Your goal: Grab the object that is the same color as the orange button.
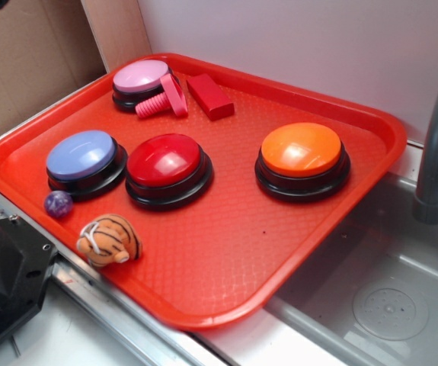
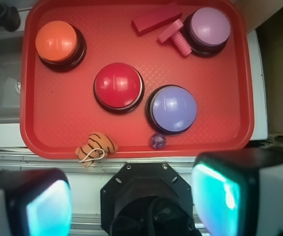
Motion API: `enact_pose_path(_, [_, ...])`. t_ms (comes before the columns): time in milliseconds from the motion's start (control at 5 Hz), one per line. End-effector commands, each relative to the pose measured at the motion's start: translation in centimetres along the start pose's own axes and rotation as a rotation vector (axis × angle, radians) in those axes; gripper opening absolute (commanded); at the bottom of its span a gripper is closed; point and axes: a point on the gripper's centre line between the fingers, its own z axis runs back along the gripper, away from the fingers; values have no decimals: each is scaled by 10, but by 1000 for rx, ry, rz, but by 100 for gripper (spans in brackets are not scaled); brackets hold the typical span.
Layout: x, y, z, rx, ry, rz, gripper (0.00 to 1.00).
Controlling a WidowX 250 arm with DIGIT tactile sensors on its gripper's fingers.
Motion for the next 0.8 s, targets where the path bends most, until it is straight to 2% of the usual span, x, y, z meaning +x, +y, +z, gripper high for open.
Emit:
enact_pose_path(0, [0,0,0,0,0,0,100])
enact_pose_path(400, [2,-17,-52,-86,31,-16,100])
enact_pose_path(600, [1,-30,-79,-87,79,39,100])
